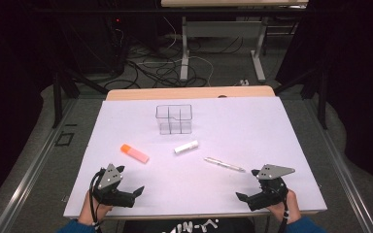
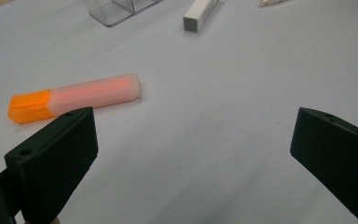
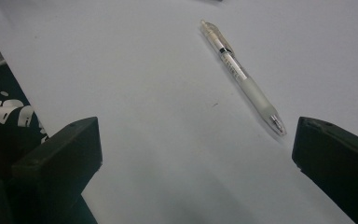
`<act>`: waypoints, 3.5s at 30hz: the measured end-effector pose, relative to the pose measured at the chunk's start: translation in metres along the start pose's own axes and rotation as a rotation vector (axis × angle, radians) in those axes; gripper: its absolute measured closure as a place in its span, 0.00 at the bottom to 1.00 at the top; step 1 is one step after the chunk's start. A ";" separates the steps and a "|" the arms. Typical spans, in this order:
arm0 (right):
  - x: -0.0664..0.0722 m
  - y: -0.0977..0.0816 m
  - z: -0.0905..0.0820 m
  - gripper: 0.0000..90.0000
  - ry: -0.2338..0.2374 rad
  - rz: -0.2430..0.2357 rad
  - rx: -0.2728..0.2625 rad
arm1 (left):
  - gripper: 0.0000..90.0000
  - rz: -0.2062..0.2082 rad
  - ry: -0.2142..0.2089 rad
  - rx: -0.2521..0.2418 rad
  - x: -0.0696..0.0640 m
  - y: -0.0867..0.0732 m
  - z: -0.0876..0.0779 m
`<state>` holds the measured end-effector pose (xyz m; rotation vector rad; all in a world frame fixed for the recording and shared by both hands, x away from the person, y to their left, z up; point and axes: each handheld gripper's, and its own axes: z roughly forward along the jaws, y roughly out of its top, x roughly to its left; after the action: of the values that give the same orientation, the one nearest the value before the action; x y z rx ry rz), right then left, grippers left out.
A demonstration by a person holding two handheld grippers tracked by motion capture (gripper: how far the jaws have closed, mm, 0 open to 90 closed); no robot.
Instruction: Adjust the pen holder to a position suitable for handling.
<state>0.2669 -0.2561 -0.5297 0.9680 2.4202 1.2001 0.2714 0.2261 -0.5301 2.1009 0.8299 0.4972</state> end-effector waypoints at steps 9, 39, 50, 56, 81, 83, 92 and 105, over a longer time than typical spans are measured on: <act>-0.001 0.000 0.000 0.01 0.002 0.001 0.002 | 0.01 0.004 0.007 -0.002 0.002 0.000 -0.001; -0.003 0.000 0.000 0.02 0.004 0.006 -0.002 | 0.00 0.005 0.024 0.051 0.034 0.048 0.046; -0.003 0.000 0.000 0.02 -0.001 0.005 -0.002 | 0.00 -0.031 0.049 0.077 0.053 0.068 0.073; -0.003 0.000 0.000 0.02 -0.001 0.005 -0.001 | 0.11 -0.046 0.071 0.091 0.061 0.078 0.087; -0.003 0.000 0.002 0.02 -0.006 0.014 -0.004 | 1.00 -0.158 0.065 0.069 0.107 0.102 0.140; -0.003 0.000 0.002 0.02 -0.005 0.016 -0.005 | 1.00 -0.166 0.066 0.073 0.109 0.103 0.145; -0.004 0.000 0.003 0.02 0.005 0.017 -0.003 | 1.00 -0.186 0.068 0.060 0.114 0.104 0.161; -0.004 0.000 0.002 0.02 0.006 0.016 0.004 | 1.00 -0.164 0.075 0.059 0.109 0.111 0.171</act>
<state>0.2710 -0.2573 -0.5315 0.9884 2.4248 1.2063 0.4928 0.1597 -0.5371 2.0564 1.0625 0.4710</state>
